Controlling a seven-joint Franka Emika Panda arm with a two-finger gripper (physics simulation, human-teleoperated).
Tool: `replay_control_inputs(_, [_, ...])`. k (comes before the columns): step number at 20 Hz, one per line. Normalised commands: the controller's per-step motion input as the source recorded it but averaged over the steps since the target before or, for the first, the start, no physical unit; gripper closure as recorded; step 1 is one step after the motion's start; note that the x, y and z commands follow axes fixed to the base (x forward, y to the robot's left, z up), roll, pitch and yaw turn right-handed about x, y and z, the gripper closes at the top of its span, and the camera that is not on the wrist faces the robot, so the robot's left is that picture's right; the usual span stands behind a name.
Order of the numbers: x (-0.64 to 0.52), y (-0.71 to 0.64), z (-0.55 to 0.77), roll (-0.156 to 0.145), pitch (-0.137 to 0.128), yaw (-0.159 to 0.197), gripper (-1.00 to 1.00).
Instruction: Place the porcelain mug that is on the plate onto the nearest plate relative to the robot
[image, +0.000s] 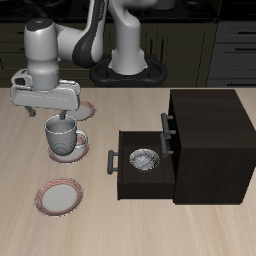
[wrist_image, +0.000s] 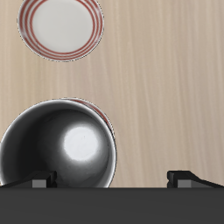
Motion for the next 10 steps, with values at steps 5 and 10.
replay_control_inputs(5, [0.10,0.03,-0.41,0.012,0.033,-0.009,-1.00])
replay_control_inputs(10, [0.16,-0.04,-0.63,0.004,0.075,-0.020,-1.00])
